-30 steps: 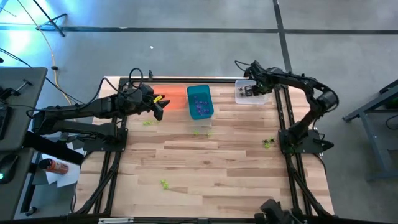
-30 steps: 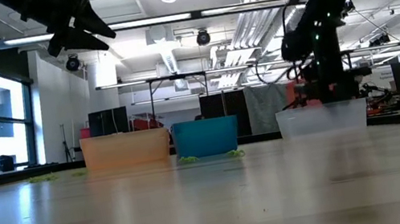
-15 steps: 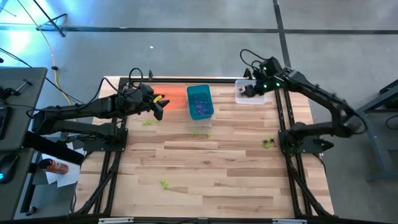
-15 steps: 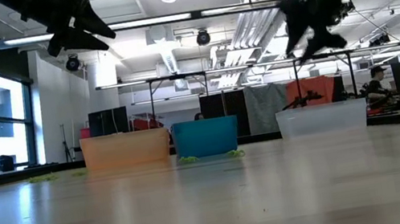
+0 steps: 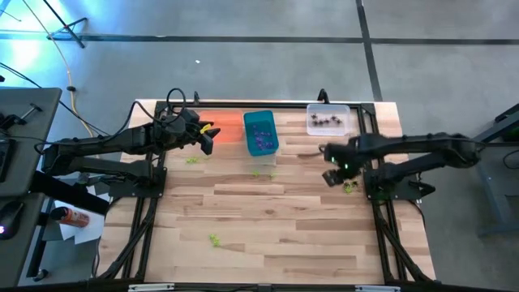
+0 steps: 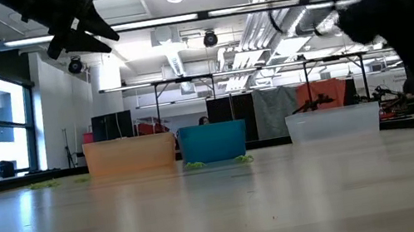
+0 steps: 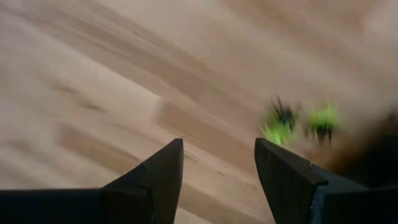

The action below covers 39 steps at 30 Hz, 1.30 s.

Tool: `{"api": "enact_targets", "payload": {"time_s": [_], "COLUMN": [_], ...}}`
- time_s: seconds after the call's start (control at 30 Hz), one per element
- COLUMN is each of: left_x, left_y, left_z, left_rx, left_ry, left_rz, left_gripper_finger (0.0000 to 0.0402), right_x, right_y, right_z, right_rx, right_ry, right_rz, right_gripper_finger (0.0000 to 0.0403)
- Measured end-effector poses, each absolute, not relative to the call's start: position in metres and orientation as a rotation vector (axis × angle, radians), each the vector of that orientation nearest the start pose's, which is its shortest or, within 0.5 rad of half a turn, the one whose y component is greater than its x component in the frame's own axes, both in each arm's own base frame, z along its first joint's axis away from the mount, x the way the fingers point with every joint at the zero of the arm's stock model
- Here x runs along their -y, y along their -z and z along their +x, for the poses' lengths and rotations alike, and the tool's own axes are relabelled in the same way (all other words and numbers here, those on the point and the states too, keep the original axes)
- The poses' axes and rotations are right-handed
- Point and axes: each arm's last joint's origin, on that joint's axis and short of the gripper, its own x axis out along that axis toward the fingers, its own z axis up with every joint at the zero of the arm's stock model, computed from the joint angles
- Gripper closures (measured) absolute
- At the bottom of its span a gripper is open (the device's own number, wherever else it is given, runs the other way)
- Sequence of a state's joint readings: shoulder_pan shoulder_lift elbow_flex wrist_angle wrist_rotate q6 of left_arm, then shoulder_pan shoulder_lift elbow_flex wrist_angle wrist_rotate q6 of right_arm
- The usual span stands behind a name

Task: Sort Halloween decoration
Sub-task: Put the black spider toy into the transparent bin

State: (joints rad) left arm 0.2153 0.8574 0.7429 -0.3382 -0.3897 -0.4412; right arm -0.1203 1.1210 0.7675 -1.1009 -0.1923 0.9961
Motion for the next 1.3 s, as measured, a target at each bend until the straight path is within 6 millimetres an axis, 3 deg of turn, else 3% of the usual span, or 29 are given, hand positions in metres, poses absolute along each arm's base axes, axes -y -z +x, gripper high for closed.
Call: {"api": "enact_targets", "payload": {"time_s": [0.1, 0.2, 0.4, 0.73, 1.13, 1.3], "left_x": [-0.050, -0.050, -0.050, -0.050, -0.050, -0.050], "left_y": [-0.293, -0.293, -0.294, -0.296, -0.296, -0.296], "left_z": [0.176, 0.176, 0.176, 0.177, 0.177, 0.177], "left_rx": [-0.318, -0.317, -0.306, -0.289, -0.294, -0.293], "left_ry": [-0.685, -0.685, -0.683, -0.679, -0.677, -0.688], "left_rz": [-0.381, -0.383, -0.384, -0.386, -0.370, -0.363], "left_gripper_finger": [0.0229, 0.0229, 0.0229, 0.0229, 0.0229, 0.0229], "right_x": [0.004, 0.002, 0.008, 0.014, 0.015, 0.015], "right_y": [-0.182, -0.162, -0.162, -0.145, -0.132, -0.131], "right_z": [0.154, 0.145, 0.149, 0.146, 0.157, 0.158], "right_rx": [-1.434, -1.448, -1.344, -1.358, -1.375, -1.377], "right_ry": [0.778, 0.856, 0.919, 1.049, 1.073, 1.058], "right_rz": [1.123, 1.171, 1.119, 1.116, 1.092, 1.075], "right_gripper_finger": [0.0208, 0.0208, 0.0218, 0.0249, 0.0267, 0.0299]}}
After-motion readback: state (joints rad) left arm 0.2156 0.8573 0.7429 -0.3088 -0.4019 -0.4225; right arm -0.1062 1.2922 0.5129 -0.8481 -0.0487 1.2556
